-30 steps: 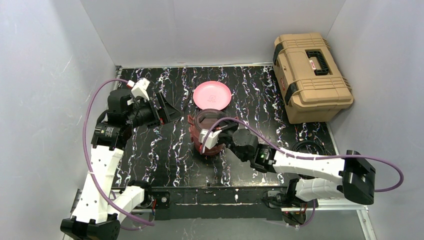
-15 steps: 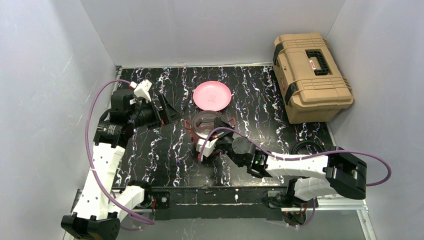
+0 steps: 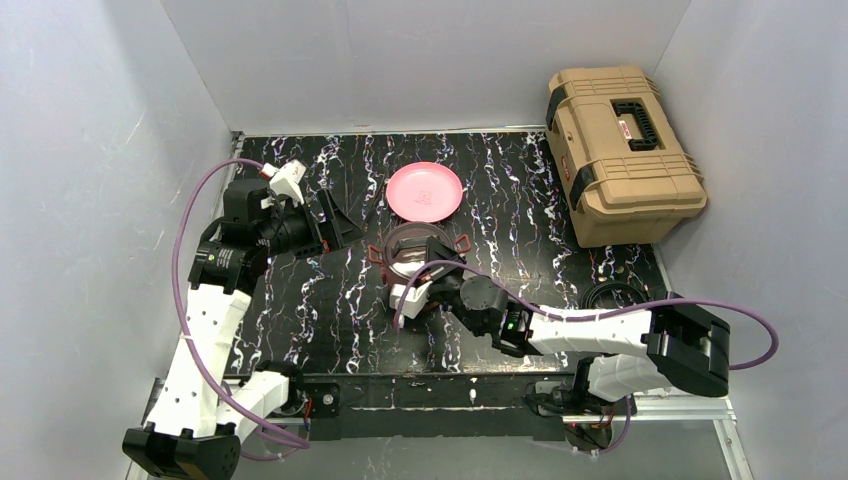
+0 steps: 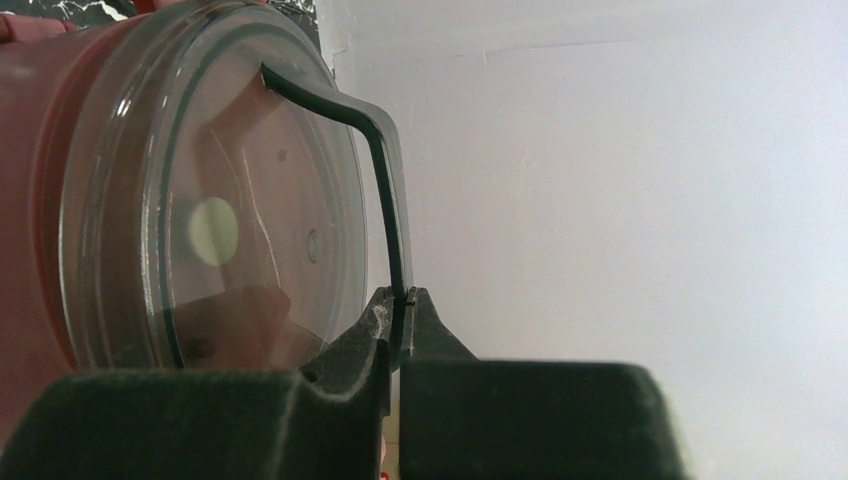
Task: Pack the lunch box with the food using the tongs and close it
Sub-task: Place the box lid in the packing box.
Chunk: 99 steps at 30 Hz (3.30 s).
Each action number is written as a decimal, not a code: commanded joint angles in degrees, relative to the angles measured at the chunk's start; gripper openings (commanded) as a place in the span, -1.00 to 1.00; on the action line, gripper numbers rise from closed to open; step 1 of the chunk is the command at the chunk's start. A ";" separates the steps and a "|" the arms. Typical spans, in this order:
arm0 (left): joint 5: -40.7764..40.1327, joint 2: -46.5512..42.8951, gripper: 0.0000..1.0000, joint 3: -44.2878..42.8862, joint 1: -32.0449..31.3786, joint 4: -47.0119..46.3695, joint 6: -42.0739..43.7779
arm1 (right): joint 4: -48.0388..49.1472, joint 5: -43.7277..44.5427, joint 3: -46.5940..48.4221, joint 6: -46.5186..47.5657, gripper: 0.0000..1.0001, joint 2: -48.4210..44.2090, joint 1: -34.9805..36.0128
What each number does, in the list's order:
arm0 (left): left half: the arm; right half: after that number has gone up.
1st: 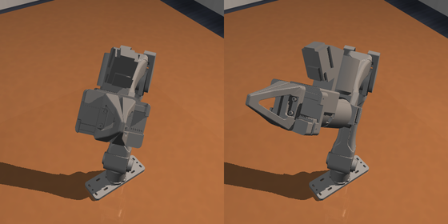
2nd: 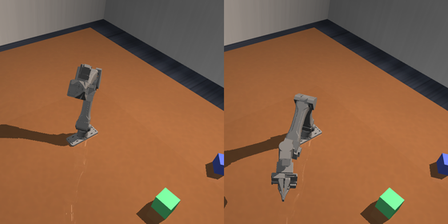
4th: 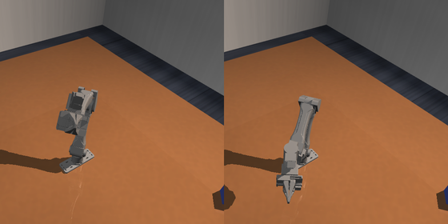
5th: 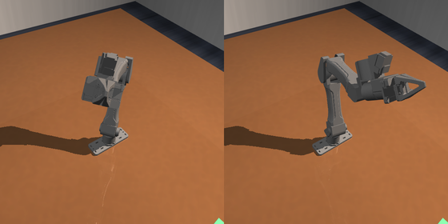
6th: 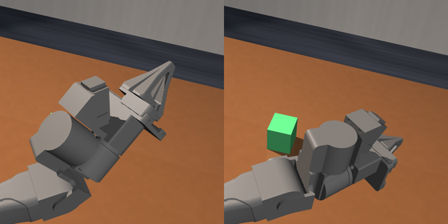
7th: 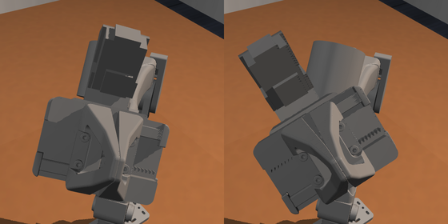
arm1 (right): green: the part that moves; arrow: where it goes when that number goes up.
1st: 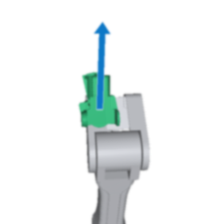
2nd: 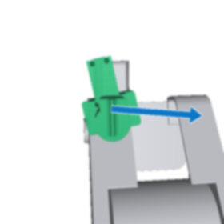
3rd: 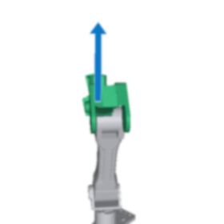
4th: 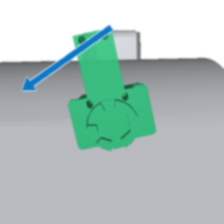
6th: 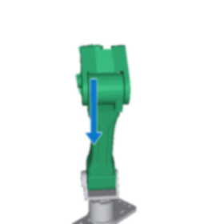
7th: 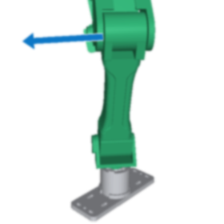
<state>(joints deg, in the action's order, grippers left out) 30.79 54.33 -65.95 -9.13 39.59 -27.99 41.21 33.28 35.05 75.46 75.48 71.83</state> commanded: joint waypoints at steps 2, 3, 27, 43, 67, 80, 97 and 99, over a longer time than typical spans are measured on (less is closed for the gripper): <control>0.57 -0.34 0.97 0.59 0.16 1.53 1.48 | 1.77 2.66 1.56 1.19 -0.76 1.07 0.59; 0.59 -0.42 0.97 0.58 0.16 1.62 1.59 | 2.42 2.89 1.45 1.43 -0.73 1.33 0.59; -0.02 -1.41 0.97 0.64 0.16 3.09 2.76 | 1.75 4.21 2.47 -1.98 0.11 -2.69 2.20; 2.17 0.63 0.50 5.83 0.16 -0.56 -0.12 | -13.21 6.73 8.68 -18.87 0.46 -12.59 2.90; 5.44 5.31 -0.07 10.48 -0.01 -6.63 -6.08 | -64.88 -7.70 38.42 -83.15 0.29 -6.35 -21.94; 3.51 5.94 -0.15 11.79 -3.05 -6.90 -7.49 | -72.84 -40.07 39.29 -96.95 -0.08 -1.83 -36.31; 3.11 7.16 -0.35 12.07 -4.51 -9.52 -8.74 | -67.40 -49.20 30.71 -106.77 0.03 -3.22 -40.05; 3.20 7.41 -0.38 12.13 -4.67 -9.69 -8.84 | -66.87 -49.51 29.91 -107.28 0.03 -3.26 -40.07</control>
<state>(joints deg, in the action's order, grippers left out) 33.43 61.58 -54.02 -13.37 30.20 -36.64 -29.43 -13.82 66.32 -28.97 74.06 31.92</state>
